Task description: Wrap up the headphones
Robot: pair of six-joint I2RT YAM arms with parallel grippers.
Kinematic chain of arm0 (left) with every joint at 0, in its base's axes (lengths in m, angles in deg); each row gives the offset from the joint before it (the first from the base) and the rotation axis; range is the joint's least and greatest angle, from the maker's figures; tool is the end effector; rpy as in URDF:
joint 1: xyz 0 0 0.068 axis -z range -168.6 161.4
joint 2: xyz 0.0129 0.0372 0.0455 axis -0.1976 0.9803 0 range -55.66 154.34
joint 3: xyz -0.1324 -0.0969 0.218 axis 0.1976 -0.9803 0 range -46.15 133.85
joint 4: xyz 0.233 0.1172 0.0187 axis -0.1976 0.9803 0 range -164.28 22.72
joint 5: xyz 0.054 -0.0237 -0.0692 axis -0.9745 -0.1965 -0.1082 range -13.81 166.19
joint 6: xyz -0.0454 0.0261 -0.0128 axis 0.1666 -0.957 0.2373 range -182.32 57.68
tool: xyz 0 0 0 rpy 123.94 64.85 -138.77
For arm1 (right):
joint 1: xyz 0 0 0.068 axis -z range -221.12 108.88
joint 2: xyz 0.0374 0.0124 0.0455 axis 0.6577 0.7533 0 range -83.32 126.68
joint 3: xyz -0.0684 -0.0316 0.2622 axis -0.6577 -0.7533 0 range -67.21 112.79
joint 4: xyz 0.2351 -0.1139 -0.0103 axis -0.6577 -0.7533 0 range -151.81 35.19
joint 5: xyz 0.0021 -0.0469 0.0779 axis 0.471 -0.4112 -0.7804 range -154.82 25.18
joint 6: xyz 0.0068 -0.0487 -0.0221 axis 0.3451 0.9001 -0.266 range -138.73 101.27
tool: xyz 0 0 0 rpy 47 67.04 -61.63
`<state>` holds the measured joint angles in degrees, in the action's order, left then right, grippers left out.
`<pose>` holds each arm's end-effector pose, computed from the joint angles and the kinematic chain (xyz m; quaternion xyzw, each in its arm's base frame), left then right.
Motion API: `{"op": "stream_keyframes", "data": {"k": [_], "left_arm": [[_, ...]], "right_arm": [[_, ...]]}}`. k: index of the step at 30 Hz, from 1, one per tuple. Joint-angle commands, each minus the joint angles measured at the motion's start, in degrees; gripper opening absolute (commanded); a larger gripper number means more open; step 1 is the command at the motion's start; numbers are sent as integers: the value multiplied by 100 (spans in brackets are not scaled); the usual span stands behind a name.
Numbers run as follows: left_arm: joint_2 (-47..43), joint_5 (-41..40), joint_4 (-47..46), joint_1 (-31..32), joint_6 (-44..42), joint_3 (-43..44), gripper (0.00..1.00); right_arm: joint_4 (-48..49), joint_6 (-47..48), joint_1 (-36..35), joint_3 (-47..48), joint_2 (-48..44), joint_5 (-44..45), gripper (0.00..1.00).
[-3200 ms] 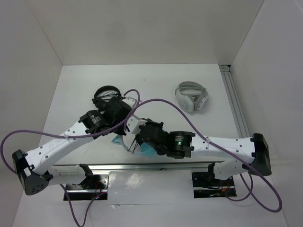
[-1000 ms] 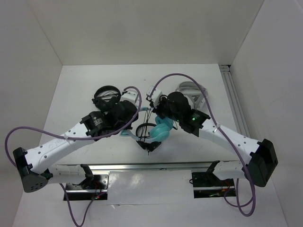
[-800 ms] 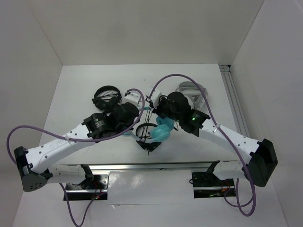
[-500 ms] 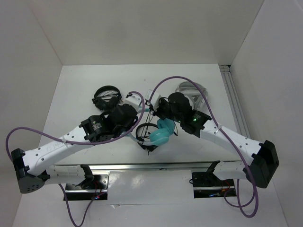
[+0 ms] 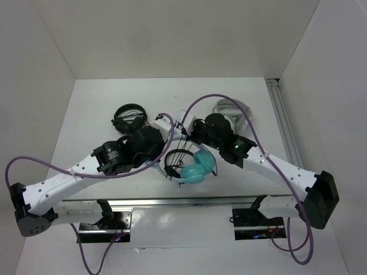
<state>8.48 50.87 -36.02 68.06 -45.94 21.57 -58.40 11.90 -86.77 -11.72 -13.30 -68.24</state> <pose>0.1408 -0.1862 0.3658 0.2020 0.8464 -0.1136 0.4795 0.1985 0.2061 0.3242 -0.5135 0.6257 0.1006 0.5785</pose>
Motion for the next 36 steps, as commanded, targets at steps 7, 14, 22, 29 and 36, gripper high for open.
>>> {"op": "stream_keyframes", "data": {"k": [7,14,22,29,36], "left_arm": [[89,257,1034,178,31,127,0],[354,-61,1324,-182,348,320,0],[152,184,1386,-252,348,373,0],[-261,634,1192,-252,128,268,0],[-323,396,1254,-252,190,382,0]], "right_arm": [[992,-22,513,-73,205,1476,25],[1106,-136,627,-195,205,1484,30],[1238,-189,742,-336,284,1546,35],[1361,-242,794,-284,714,1730,36],[1361,-295,794,-284,847,1731,40]]}}
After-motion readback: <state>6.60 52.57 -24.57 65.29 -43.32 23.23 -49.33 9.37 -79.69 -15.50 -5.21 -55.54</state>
